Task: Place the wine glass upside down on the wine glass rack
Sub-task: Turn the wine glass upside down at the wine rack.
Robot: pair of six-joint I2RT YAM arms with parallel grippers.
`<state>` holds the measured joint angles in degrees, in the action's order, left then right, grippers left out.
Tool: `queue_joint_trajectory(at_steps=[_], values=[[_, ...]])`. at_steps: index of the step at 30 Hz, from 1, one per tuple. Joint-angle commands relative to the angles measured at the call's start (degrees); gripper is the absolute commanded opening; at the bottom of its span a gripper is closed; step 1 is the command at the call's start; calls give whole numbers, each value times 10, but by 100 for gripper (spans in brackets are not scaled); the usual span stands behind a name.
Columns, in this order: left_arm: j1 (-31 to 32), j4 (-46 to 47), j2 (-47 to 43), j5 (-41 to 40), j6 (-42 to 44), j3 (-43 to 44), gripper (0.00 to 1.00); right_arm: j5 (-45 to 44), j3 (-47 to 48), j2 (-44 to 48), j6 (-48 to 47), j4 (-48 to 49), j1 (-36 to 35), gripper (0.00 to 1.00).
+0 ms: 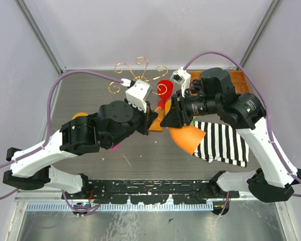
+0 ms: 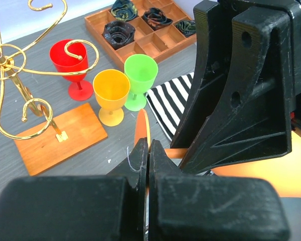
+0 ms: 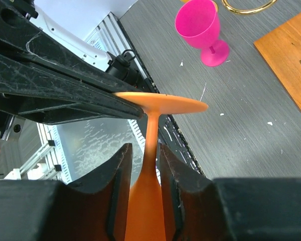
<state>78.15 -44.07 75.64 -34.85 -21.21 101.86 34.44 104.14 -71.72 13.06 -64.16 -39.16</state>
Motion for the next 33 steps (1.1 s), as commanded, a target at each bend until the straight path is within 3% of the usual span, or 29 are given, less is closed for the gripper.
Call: queue_joint_trajectory(at_steps=[1,6,29,33], values=[[1,12,-2,-21,4,-3,0,20,0,21,-18,13,-2,32],[1,12,2,-26,11,-3,0,25,-18,27,-25,19,-2,24],[1,17,3,-27,61,-12,0,42,-72,26,-30,54,-2,27],[1,18,-1,-29,65,-17,0,42,-72,22,-28,55,-2,17]])
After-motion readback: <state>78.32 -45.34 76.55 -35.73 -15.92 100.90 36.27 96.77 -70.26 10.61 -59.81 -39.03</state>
